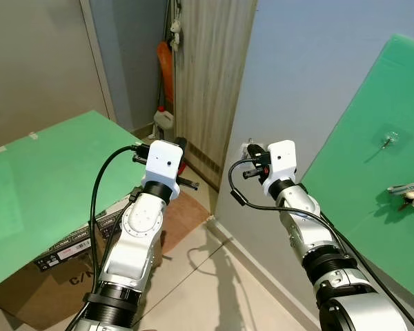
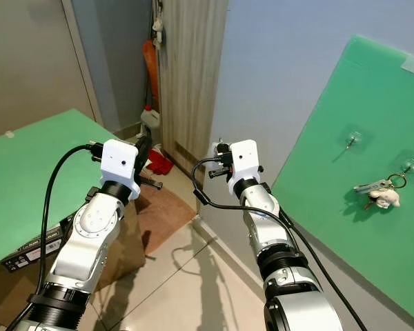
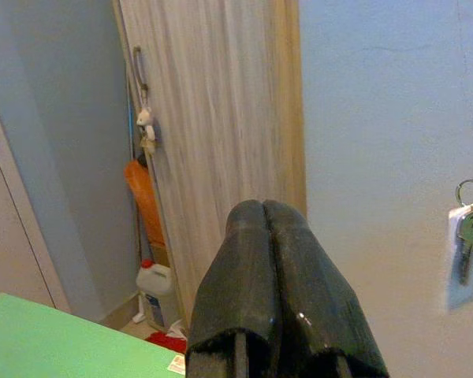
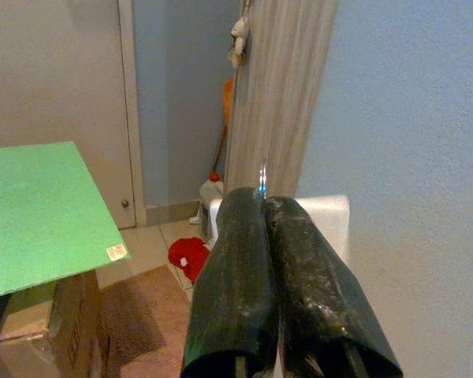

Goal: Hang keys on a hook

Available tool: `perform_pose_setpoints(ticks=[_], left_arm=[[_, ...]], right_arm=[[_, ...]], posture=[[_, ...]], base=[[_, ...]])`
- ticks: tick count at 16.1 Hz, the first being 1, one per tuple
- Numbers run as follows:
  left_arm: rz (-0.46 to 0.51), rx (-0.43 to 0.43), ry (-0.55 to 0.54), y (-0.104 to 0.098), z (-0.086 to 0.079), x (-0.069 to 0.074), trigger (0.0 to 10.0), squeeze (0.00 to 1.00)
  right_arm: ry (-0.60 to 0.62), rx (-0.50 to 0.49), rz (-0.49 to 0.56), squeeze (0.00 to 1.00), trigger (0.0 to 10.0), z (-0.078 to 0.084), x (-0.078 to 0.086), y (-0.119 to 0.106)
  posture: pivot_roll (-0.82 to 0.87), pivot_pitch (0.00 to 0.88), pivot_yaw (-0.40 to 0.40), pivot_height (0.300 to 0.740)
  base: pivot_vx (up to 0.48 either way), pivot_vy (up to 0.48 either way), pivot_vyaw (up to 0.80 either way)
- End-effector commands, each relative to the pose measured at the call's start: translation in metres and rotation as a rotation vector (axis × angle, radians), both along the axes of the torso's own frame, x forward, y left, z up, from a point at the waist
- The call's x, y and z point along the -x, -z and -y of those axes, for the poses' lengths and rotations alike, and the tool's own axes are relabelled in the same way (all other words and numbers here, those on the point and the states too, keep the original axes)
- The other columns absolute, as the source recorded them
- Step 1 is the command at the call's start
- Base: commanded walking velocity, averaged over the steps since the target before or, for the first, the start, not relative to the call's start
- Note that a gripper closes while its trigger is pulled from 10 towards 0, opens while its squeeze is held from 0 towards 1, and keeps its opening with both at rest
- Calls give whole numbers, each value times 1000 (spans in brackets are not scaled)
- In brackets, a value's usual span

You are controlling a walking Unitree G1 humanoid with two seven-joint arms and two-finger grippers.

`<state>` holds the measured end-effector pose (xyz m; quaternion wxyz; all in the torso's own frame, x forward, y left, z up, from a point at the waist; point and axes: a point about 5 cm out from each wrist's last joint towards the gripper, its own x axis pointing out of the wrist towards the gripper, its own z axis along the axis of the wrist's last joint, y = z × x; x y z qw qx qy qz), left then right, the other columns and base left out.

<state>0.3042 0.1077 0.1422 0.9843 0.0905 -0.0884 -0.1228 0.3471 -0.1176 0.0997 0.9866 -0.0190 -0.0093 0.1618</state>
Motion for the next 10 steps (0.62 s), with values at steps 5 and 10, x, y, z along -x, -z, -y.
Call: perform_pose_setpoints(ticks=[5, 10], left_arm=[[-19, 9, 8, 3, 2, 0, 10000, 0], [-19, 9, 8, 3, 2, 0, 10000, 0]], right_arm=[[21, -11, 17, 0, 0, 6, -2, -6], [21, -11, 17, 0, 0, 6, -2, -6]], posture=[[91, 0, -75, 740], [91, 0, -75, 740]], base=[[0, 0, 0], [0, 0, 0]])
